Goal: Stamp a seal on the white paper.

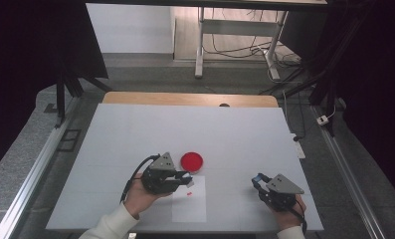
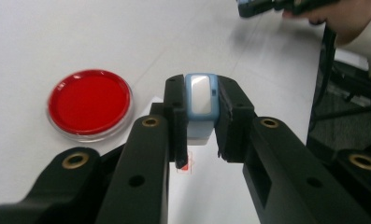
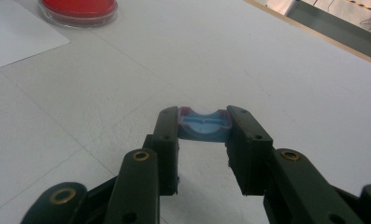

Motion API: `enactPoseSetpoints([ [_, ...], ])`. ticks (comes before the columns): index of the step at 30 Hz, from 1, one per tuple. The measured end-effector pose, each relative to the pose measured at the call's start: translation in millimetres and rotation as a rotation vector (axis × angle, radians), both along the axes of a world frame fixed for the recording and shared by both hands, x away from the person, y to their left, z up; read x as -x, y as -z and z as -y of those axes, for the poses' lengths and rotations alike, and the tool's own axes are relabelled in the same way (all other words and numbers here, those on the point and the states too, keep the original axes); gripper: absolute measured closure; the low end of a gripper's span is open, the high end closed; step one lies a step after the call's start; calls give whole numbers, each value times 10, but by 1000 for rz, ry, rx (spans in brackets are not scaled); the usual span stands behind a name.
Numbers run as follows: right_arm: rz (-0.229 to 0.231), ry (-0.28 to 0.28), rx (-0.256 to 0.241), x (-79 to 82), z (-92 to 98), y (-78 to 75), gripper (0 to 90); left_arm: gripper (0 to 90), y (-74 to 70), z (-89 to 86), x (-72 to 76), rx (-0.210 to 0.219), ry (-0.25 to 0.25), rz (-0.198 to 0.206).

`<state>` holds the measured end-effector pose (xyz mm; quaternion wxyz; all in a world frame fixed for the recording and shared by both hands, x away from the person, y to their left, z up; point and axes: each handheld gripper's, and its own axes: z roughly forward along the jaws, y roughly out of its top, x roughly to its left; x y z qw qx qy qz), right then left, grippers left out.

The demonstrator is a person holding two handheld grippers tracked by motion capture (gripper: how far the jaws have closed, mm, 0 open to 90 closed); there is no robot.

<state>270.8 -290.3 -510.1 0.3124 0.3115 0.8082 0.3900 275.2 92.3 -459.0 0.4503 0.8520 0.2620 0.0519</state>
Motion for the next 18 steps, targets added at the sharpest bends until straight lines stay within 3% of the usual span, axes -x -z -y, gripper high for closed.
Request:
enactPoseSetpoints([
  [5,3,-1,6,-2,-5,1,651,755,-68,-97,0,35,-47,29],
  [18,-4,-4,8,-8,-18,17,650,754,-160,-259,-25,106,-112,48],
])
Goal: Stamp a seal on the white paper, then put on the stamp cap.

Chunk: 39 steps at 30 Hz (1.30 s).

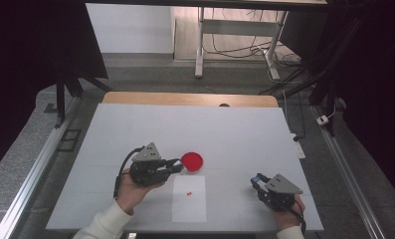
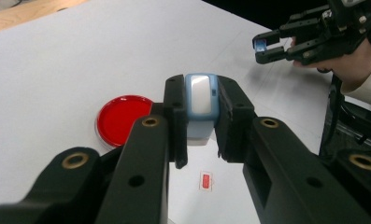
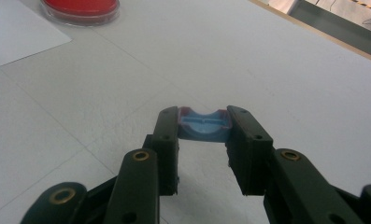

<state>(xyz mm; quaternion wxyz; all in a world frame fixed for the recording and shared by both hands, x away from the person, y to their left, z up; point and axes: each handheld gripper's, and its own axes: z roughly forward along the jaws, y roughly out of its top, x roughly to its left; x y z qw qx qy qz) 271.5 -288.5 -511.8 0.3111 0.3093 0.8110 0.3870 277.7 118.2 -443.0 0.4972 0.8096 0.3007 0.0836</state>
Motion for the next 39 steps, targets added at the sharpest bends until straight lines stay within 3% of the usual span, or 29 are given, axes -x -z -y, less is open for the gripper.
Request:
enactPoseSetpoints([
  [24,-3,-9,-10,0,-38,-4,650,754,29,9,5,5,-10,2],
  [39,-7,-39,-49,21,-135,-29,649,754,57,44,6,5,3,-8],
])
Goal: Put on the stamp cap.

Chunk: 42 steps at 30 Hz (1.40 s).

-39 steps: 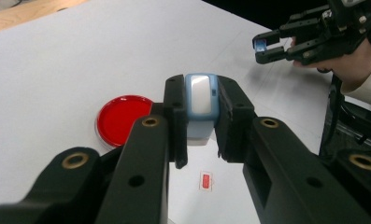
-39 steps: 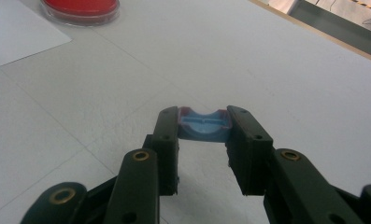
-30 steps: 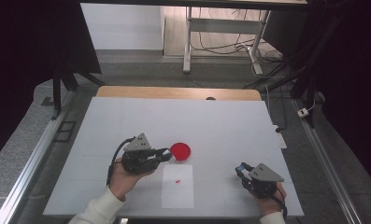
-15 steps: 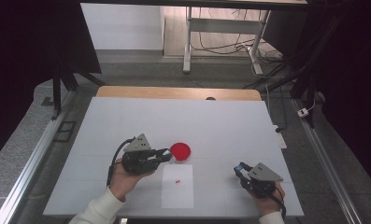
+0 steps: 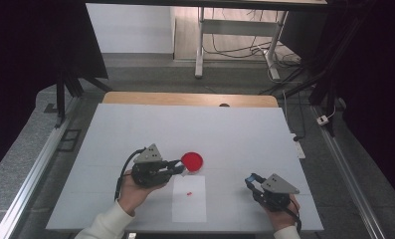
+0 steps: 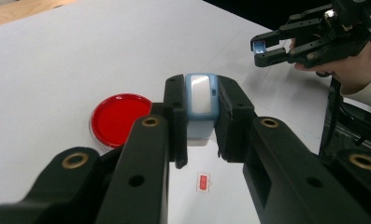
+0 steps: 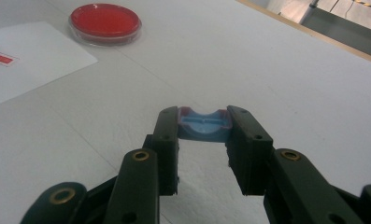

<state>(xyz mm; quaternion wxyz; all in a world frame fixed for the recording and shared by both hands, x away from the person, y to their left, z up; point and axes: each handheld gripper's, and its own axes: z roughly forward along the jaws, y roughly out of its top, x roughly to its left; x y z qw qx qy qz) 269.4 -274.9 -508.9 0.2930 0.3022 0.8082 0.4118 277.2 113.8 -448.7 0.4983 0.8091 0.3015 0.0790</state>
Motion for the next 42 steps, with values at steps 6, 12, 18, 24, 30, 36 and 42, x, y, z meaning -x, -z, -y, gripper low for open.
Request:
enactPoseSetpoints([
  [6,0,-18,-12,0,-54,-3,649,754,18,12,-5,-3,4,-5],
  [12,-3,-34,-17,-2,-122,3,649,754,40,29,-11,1,4,-10],
  [18,-6,-54,-32,0,-201,1,649,754,37,26,-10,11,1,-10],
  [24,-4,-68,-21,-1,-307,12,649,754,33,27,-9,18,0,-10],
  [30,-8,-87,-16,2,-392,23,648,754,33,28,-10,22,-1,-12],
  [36,-14,-102,-13,4,-471,31,649,754,33,37,-8,21,3,-11],
  [42,-21,-118,-25,5,-548,40,649,754,35,40,-11,21,6,-12],
])
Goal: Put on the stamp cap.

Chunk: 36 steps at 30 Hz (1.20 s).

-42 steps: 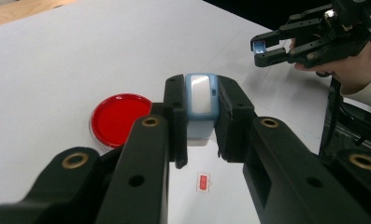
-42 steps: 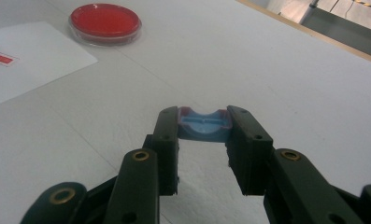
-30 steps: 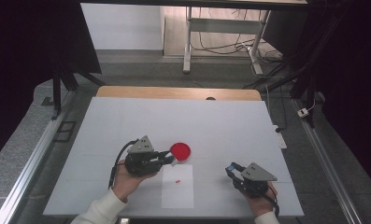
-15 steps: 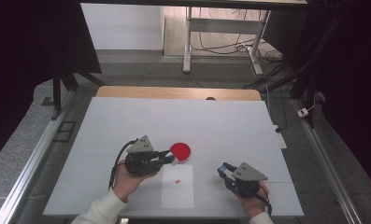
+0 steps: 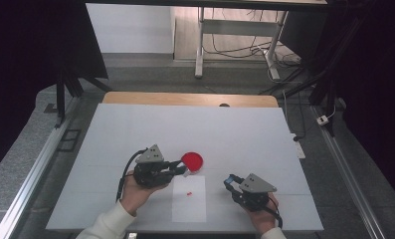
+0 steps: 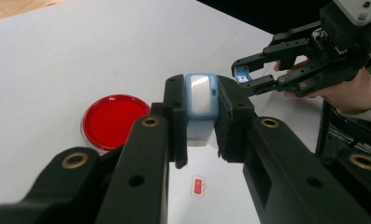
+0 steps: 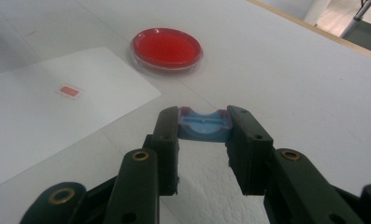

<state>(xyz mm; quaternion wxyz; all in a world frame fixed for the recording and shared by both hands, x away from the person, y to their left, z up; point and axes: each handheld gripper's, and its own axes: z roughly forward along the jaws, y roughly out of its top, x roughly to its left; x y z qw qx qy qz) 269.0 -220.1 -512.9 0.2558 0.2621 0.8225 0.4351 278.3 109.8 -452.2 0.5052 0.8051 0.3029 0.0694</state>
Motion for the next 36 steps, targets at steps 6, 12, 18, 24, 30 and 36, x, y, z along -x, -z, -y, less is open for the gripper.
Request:
enactPoseSetpoints([
  [6,-3,-18,-4,12,-93,6,648,754,6,14,-2,1,1,-4],
  [12,-2,-45,-7,17,-210,8,648,753,11,27,-4,-1,3,-5],
  [18,-2,-67,-18,10,-340,-4,648,753,14,25,-10,1,1,-8],
  [24,3,-83,3,16,-458,14,648,753,18,27,-14,2,0,-7],
  [30,16,-102,4,10,-597,-29,648,753,19,38,-14,2,2,-7],
  [36,11,-129,-4,16,-764,2,648,753,21,52,-8,0,6,-4],
])
